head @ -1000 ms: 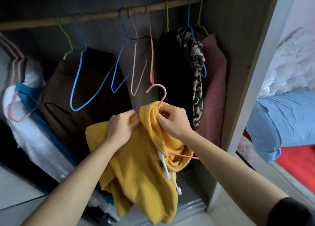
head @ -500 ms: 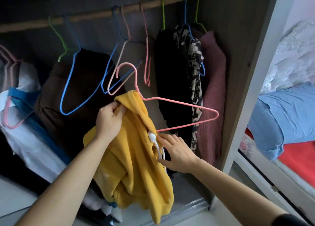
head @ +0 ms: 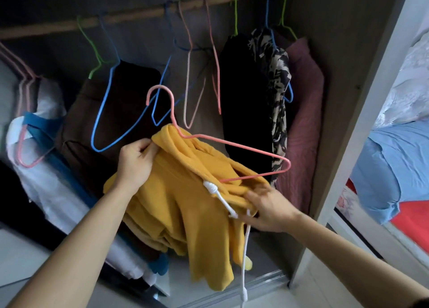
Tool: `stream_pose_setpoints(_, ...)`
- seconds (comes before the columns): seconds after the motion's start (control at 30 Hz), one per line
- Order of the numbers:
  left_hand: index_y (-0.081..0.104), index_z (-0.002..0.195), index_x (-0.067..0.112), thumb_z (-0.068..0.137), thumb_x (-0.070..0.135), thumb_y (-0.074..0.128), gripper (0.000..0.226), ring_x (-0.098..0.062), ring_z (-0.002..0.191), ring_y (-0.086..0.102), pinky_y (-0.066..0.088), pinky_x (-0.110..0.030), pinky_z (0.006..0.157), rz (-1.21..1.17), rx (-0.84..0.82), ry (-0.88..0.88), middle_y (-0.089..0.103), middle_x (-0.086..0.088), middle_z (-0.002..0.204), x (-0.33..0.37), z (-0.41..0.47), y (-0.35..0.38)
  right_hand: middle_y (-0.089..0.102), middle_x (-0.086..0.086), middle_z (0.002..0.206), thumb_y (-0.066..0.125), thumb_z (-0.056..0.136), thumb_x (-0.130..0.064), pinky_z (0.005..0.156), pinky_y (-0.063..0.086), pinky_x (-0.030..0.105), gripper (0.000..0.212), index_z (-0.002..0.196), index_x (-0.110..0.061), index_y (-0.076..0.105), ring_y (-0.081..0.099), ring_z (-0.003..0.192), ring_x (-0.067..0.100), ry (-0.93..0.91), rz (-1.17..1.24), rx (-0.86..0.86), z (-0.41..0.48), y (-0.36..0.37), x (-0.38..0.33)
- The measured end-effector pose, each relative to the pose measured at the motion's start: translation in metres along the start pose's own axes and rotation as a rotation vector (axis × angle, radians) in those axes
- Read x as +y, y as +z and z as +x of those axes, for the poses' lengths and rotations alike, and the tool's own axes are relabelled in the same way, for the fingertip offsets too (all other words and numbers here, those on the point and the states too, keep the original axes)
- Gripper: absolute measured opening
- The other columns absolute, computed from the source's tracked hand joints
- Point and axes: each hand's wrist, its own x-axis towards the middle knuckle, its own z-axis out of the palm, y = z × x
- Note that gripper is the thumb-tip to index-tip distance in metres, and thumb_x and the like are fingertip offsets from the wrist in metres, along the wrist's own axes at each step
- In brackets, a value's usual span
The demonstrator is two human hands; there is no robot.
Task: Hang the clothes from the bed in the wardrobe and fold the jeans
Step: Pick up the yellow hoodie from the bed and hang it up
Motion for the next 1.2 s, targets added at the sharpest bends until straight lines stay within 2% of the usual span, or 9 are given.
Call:
stream_pose_setpoints(0.23,0.060,0.064,0.025,0.089,0.045,0.051,0.033,-0.004,0.049,0.042,0.033,-0.030,0.050,0.045,0.009,-0.051,0.050,0.006,0.050,-0.028,0.002,0.002,0.061,-0.006,0.080,0.063,0.092,-0.054,0.090,0.051,0.036,0.041,0.096,-0.013,0.060,0.061,0.079,0.017,-0.048,-0.123,0.385,-0.011,-0.030,0.033)
stream_pose_setpoints(0.43,0.064,0.063,0.035,0.086,0.040,0.054,0.026,-0.006,0.052,0.048,0.037,-0.027,0.053,0.054,-0.026,-0.025,0.056,0.011,0.052,-0.029,0.011,0.003,0.067,-0.004,0.101,0.060,0.094,-0.055,0.100,0.049,0.031,0.079,0.152,-0.011,0.029,0.064,0.101,0.011,0.203,0.067,0.409,-0.016,-0.036,0.033)
stream_pose_setpoints(0.53,0.066,0.063,0.035,0.088,0.035,0.057,0.026,-0.013,0.056,0.053,0.039,-0.025,0.054,0.071,-0.047,-0.016,0.059,0.011,0.055,-0.033,0.012,0.007,0.073,0.004,0.113,0.055,0.097,-0.056,0.101,0.049,0.033,0.062,0.136,-0.008,0.058,0.068,0.106,0.017,0.125,-0.064,0.415,-0.012,-0.043,0.038)
stream_pose_setpoints(0.63,0.066,0.062,0.032,0.081,0.047,0.055,0.026,-0.019,0.061,0.058,0.041,-0.031,0.055,0.093,-0.061,-0.023,0.061,0.011,0.057,-0.033,0.013,0.011,0.076,0.001,0.083,0.064,0.094,-0.051,0.085,0.054,0.030,0.045,0.107,-0.009,0.076,0.072,0.077,0.016,-0.022,-0.180,0.426,-0.008,-0.054,0.039)
stream_pose_setpoints(0.8,0.063,0.060,0.040,0.083,0.053,0.060,0.026,-0.016,0.057,0.055,0.034,-0.028,0.051,0.207,-0.128,0.049,0.059,0.018,0.055,-0.028,0.018,0.017,0.060,-0.003,0.056,0.065,0.091,-0.055,0.080,0.053,0.035,0.047,0.070,-0.013,0.066,0.059,0.052,0.022,-0.298,-0.388,0.172,0.000,-0.072,0.042)
stream_pose_setpoints(0.93,0.064,0.059,0.035,0.078,0.056,0.056,0.029,-0.016,0.053,0.050,0.035,-0.030,0.050,0.133,-0.062,-0.035,0.054,0.013,0.047,-0.030,0.022,0.017,0.065,0.002,0.069,0.058,0.091,-0.061,0.092,0.053,0.038,0.057,0.105,-0.007,0.067,0.066,0.069,0.027,-0.152,-0.383,0.092,-0.001,-0.082,0.050)
stream_pose_setpoints(1.03,0.068,0.061,0.030,0.086,0.046,0.061,0.030,-0.016,0.062,0.056,0.041,-0.031,0.055,0.027,0.036,-0.177,0.059,0.010,0.053,-0.035,0.023,0.017,0.072,0.006,0.096,0.068,0.092,-0.046,0.101,0.049,0.041,0.074,0.142,0.003,0.045,0.069,0.094,0.025,-0.033,-0.261,0.138,-0.005,-0.078,0.053)
stream_pose_setpoints(1.1,0.068,0.062,0.028,0.088,0.044,0.061,0.031,-0.016,0.063,0.056,0.043,-0.031,0.056,0.028,0.027,-0.173,0.059,0.007,0.054,-0.037,0.025,0.017,0.072,0.007,0.102,0.072,0.090,-0.040,0.102,0.050,0.040,0.084,0.150,0.006,0.033,0.068,0.099,0.024,-0.017,-0.255,0.150,-0.005,-0.076,0.052)
stream_pose_setpoints(1.2,0.067,0.062,0.026,0.088,0.050,0.062,0.036,-0.021,0.060,0.056,0.043,-0.034,0.057,0.070,-0.038,-0.118,0.057,0.002,0.053,-0.038,0.027,0.014,0.073,0.012,0.109,0.073,0.090,-0.039,0.098,0.052,0.041,0.073,0.145,0.000,0.046,0.069,0.101,0.028,-0.082,-0.366,0.109,-0.004,-0.081,0.056)
